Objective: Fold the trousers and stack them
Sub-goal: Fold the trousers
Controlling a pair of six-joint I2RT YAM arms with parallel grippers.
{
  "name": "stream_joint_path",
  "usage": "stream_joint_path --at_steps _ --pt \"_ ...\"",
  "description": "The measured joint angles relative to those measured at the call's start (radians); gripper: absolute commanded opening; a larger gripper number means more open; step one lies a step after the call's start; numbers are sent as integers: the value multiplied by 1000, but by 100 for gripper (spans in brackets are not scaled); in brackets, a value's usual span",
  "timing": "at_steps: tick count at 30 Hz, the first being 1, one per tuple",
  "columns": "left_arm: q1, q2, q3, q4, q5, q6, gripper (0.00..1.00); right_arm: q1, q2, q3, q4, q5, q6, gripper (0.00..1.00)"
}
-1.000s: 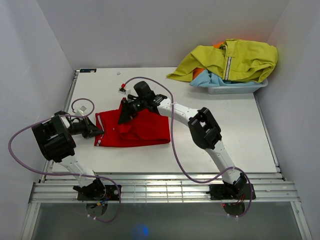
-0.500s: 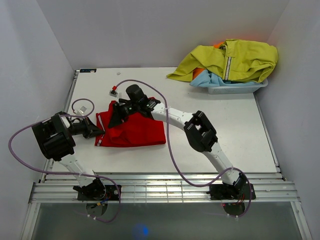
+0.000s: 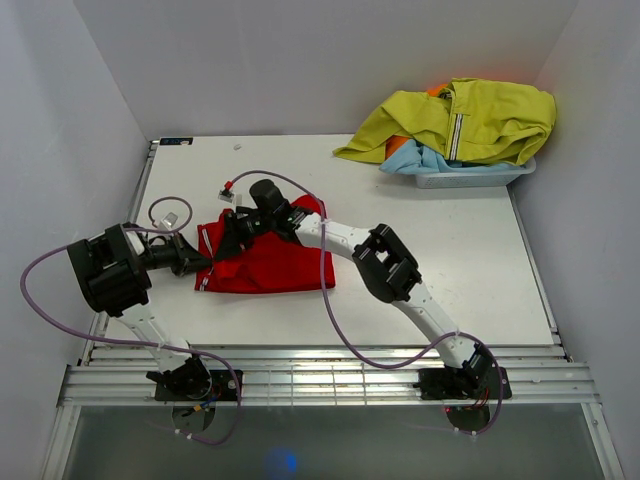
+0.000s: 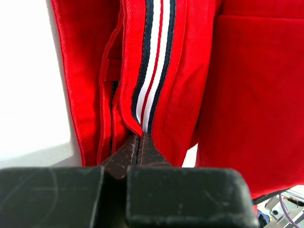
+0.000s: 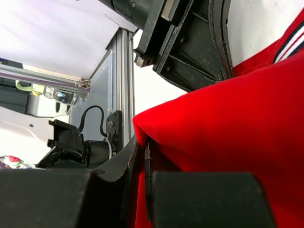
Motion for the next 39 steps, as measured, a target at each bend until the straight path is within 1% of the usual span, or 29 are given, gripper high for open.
stream_joint_path --at_steps 8,16,30,37,38,39 --pt "-8 1 0 9 0 -3 0 -3 6 0 82 0 84 8" --pt "-10 8 0 16 7 -12 0 -3 11 0 108 11 118 8" --pt "-24 8 0 24 6 -23 0 2 77 0 216 25 217 8" --pt "-26 8 0 27 2 -29 0 3 77 -2 245 59 235 8" --pt "-26 8 0 27 0 -29 2 3 77 -2 249 65 236 8" --pt "-27 8 0 29 -2 -30 13 3 79 -2 256 72 241 8"
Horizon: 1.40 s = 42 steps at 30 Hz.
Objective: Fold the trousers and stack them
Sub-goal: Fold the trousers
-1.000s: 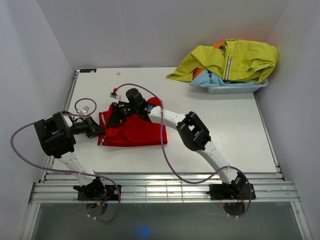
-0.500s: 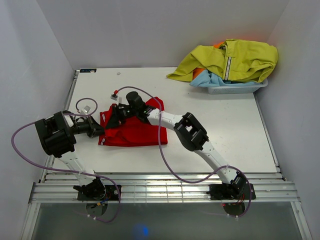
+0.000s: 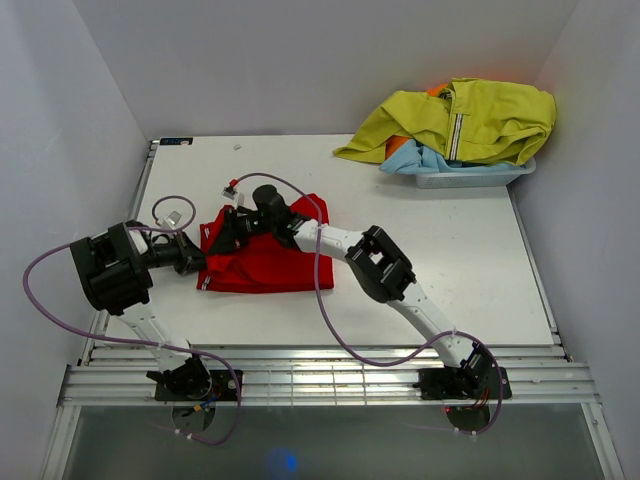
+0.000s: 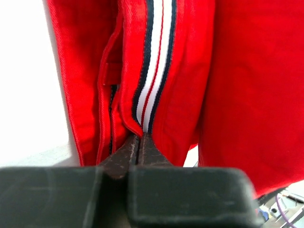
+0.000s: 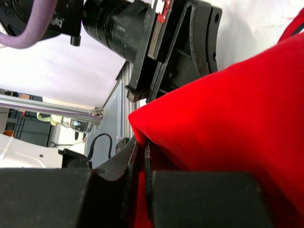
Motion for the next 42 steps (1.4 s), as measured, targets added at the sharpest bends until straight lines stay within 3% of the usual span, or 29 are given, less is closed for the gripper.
stream_joint_path --at_steps 3,4,5,6,7,8,9,11,13,19,24,28,32,38,42 --pt "-3 -3 0 4 -17 -7 35 1 6 -5 36 13 14 13" --pt "-3 -6 0 4 -20 -16 49 2 6 -15 55 16 23 13" --pt "-4 -12 0 2 -20 -24 55 3 7 -26 72 19 31 13" --pt "-4 -22 0 -3 -11 -41 61 4 11 -33 86 22 38 18" --pt "1 -38 -1 -6 -16 -53 80 6 15 -41 97 26 47 28" --pt "3 -56 -2 -2 -37 -45 91 6 20 -42 114 20 60 37" --pt "19 -74 -1 3 -44 -62 95 0 21 -42 148 -5 76 43" --pt "60 -124 0 2 -73 -81 96 -8 11 -40 187 13 75 63" --pt "95 -164 2 -1 -143 -86 97 -5 11 -45 193 26 71 74" --pt "223 -224 15 -24 -275 -82 97 18 11 -104 211 23 90 89" --pt "279 -265 31 -40 -296 -71 93 24 -20 -148 219 -2 86 86" --pt "307 -304 58 -62 -240 -39 73 3 -103 -217 251 -56 77 73" --pt "282 -315 166 -163 -84 100 55 -60 -243 -297 213 -120 -1 73" --pt "45 -335 211 -268 29 249 54 -222 -549 -519 20 -143 -247 74" --pt "12 -296 130 -271 19 239 62 -309 -637 -647 -92 -143 -393 74"
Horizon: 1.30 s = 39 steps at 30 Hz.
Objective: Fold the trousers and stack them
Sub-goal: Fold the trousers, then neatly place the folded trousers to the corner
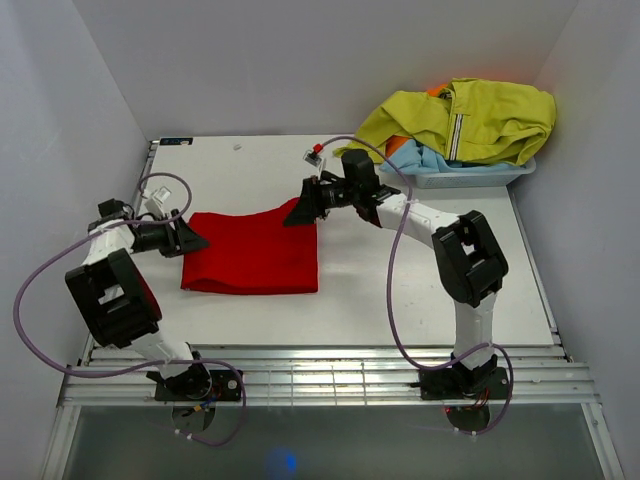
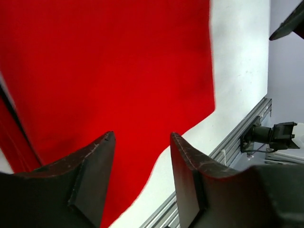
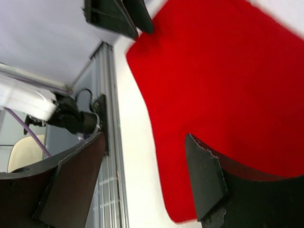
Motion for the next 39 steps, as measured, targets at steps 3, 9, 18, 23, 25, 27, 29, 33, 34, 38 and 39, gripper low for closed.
stream_joint_path --at_steps 3,9,18,23,25,27,29,33,34,38,39 --pt "15 78 -52 24 -72 -26 64 -5 15 -72 -101 12 -88 73" --pt "80 183 -56 40 -158 -112 75 14 75 -98 -259 29 -213 71" --pt "75 55 102 71 -403 -65 98 -21 31 -105 -489 67 -362 81" --pt "-193 -188 122 100 -655 -103 98 -127 -176 -133 -571 112 -418 91" --pt "-306 -239 122 88 -719 -150 98 -188 -273 -158 -577 135 -435 94" --pt "-381 -253 106 70 -768 -200 98 -253 -356 -196 -578 159 -447 98" --pt "-439 -237 69 59 -822 -241 98 -311 -414 -238 -586 190 -460 98" --pt "-573 -149 -35 51 -929 -320 98 -364 -463 -296 -613 245 -484 90" --pt "-603 -116 -53 47 -946 -339 98 -369 -468 -304 -622 259 -493 90" --pt "-647 31 -74 45 -987 -430 98 -393 -487 -332 -651 309 -526 90" --pt "-646 60 -70 54 -998 -450 98 -402 -492 -338 -653 315 -532 90"
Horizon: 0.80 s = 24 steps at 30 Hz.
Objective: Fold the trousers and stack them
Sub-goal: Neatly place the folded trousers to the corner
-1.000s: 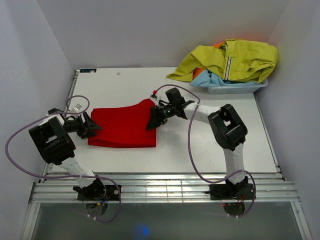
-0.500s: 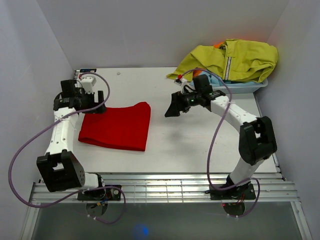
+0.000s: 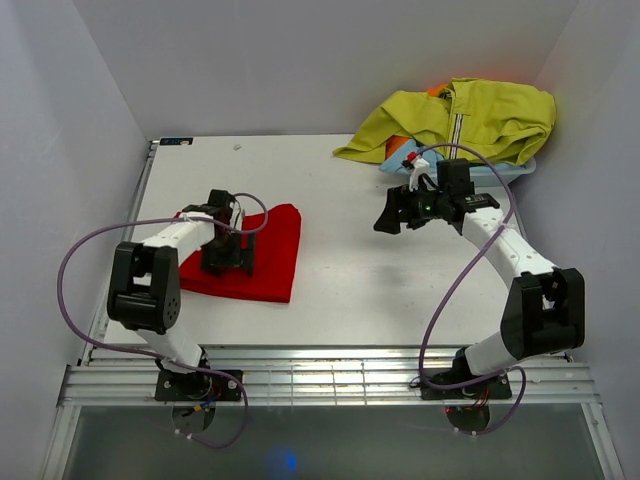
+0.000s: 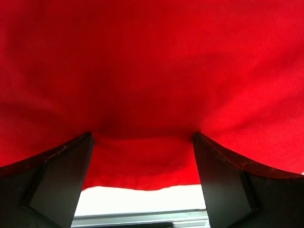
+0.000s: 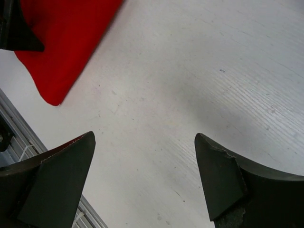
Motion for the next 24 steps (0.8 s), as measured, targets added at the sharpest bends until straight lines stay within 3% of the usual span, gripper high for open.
stream_joint_path --at_steps 3,7,13,17,24 --pt "4 45 47 -31 -17 -60 98 -33 -9 -5 -6 18 -14 90" --pt "39 195 220 -157 -13 -96 98 -57 -9 -5 -8 31 -19 90" --pt "182 475 630 -302 32 -72 98 -64 -9 -4 -14 36 -27 90" --pt "266 610 873 -263 39 1 98 -65 -9 -5 -18 41 -36 90" --pt "322 811 1180 -38 74 190 98 -66 -7 -5 -21 41 -39 90"
